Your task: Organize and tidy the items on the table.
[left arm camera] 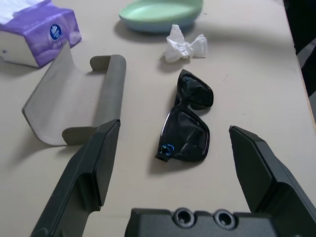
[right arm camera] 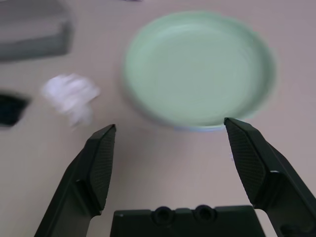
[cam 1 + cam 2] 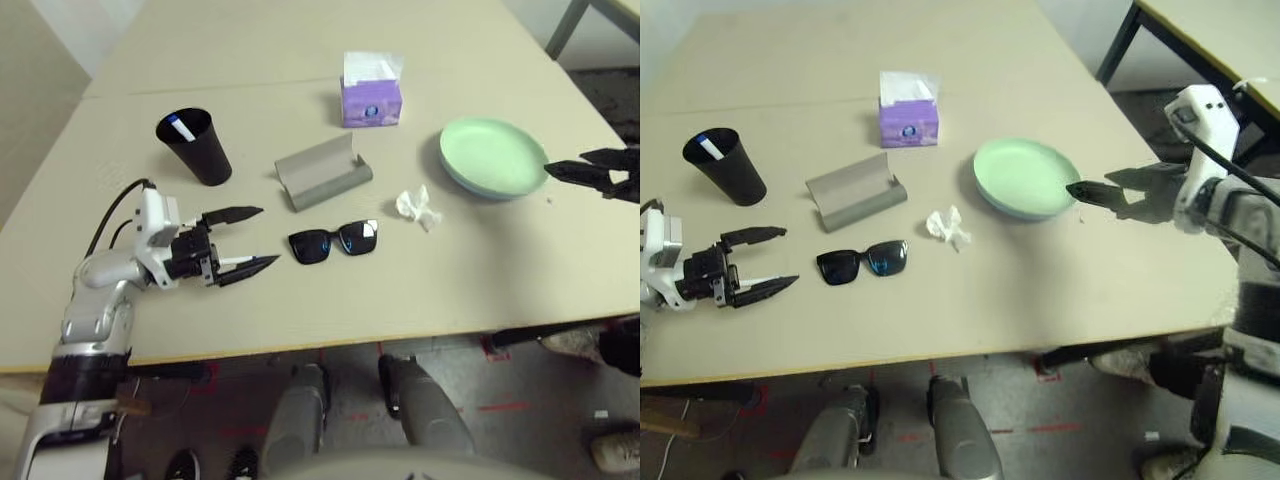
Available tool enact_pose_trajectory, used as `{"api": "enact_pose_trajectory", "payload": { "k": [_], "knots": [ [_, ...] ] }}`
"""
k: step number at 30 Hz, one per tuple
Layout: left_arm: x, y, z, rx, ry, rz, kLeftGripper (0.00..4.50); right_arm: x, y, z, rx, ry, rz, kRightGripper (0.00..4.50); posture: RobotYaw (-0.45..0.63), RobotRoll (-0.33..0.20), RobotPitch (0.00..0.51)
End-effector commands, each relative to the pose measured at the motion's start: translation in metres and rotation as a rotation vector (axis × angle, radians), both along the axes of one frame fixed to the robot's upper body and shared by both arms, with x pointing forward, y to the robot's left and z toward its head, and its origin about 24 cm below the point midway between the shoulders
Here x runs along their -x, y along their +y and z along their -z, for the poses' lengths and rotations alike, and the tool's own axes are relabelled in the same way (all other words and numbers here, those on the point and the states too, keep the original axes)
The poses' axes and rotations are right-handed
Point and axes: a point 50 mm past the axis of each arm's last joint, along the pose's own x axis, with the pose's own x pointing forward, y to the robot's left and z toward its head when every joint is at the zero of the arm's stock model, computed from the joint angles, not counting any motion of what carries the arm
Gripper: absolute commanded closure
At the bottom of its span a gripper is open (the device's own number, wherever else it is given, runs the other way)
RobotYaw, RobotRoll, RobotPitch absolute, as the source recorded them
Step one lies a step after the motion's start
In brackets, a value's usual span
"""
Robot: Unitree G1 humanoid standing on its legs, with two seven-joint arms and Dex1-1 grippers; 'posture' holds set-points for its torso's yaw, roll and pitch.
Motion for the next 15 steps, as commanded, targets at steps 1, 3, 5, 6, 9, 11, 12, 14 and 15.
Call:
{"api": "enact_pose_trajectory", "payload": {
  "k": [1,3,5,6,9,11,12,14,15],
  "knots": [
    [-0.001,0.009,-0.003,-0.026,0.01,-0.006,0.0,0.024,0.036,0.014,0.037,0.018,-0.147,0.05,-0.18,0.0,0.22],
    [-0.002,0.012,-0.006,-0.033,0.007,-0.013,0.0,0.031,0.052,0.026,0.081,0.021,-0.206,0.05,-0.19,0.0,0.22],
    [-0.004,0.015,-0.008,-0.038,0.005,-0.019,0.0,0.03,0.066,0.042,0.091,0.005,-0.233,0.05,-0.18,0.0,0.22],
    [-0.004,0.016,-0.008,-0.04,0.004,-0.019,0.0,0.028,0.072,0.049,0.081,-0.006,-0.236,0.05,-0.17,0.0,0.22],
    [-0.003,0.015,-0.01,-0.044,-0.002,-0.015,0.0,0.018,0.089,0.071,0.064,-0.053,-0.242,0.05,-0.16,0.0,0.218],
    [0.001,0.016,-0.011,-0.05,-0.005,-0.018,0.0,0.005,0.097,0.084,0.052,-0.094,-0.219,0.05,-0.15,0.0,0.217],
    [0.004,0.017,-0.011,-0.057,-0.006,-0.019,0.0,-0.003,0.099,0.089,0.045,-0.112,-0.203,0.05,-0.14,0.0,0.215],
    [0.007,0.018,-0.011,-0.065,-0.004,-0.021,0.0,-0.014,0.102,0.095,0.048,-0.138,-0.191,0.05,-0.13,0.0,0.216],
    [0.009,0.018,-0.011,-0.067,-0.003,-0.021,0.0,-0.018,0.103,0.097,0.053,-0.149,-0.195,0.05,-0.13,0.0,0.216]
  ]
}}
